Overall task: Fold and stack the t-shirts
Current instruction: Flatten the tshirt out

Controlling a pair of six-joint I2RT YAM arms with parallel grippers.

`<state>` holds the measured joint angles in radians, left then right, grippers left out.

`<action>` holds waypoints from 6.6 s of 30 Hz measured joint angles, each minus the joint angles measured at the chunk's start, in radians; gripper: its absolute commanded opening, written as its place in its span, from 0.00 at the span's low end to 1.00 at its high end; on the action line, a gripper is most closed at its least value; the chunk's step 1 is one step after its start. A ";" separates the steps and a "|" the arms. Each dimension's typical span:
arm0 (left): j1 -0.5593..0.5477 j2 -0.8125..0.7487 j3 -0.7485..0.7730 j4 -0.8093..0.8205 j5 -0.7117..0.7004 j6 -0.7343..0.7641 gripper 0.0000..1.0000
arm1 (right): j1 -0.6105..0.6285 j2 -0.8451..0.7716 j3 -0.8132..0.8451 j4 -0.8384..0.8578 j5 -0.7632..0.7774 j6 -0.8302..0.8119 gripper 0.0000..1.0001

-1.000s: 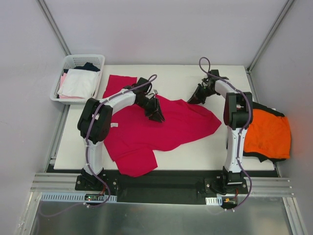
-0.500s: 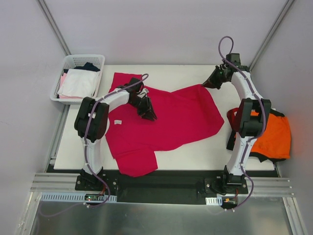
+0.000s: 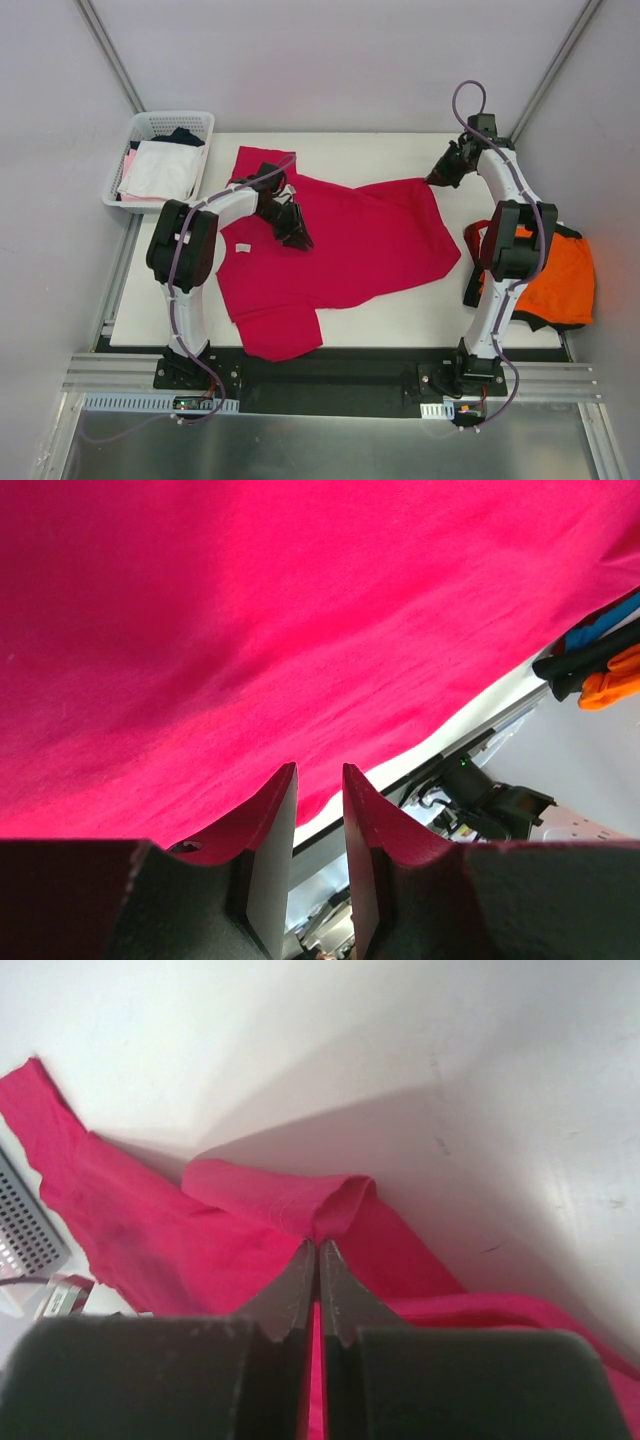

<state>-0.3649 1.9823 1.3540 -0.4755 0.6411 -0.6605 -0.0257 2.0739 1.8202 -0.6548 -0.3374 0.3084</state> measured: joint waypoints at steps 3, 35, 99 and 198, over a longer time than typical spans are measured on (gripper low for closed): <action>0.000 -0.006 -0.004 -0.001 -0.005 0.000 0.25 | -0.023 0.000 -0.007 0.001 0.030 0.004 0.01; 0.042 -0.030 0.006 -0.010 -0.084 -0.003 0.25 | -0.180 0.023 0.010 -0.051 0.129 0.008 0.45; 0.049 0.362 0.624 -0.005 -0.275 -0.161 0.07 | 0.314 0.099 -0.092 -0.146 0.051 -0.037 0.07; 0.009 -0.185 -0.076 -0.091 -0.212 0.021 0.16 | -0.001 -0.088 -0.240 0.058 -0.042 -0.026 0.01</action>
<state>-0.3557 1.7977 1.2785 -0.5663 0.4294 -0.6395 -0.0265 1.9862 1.5803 -0.5972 -0.3790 0.2825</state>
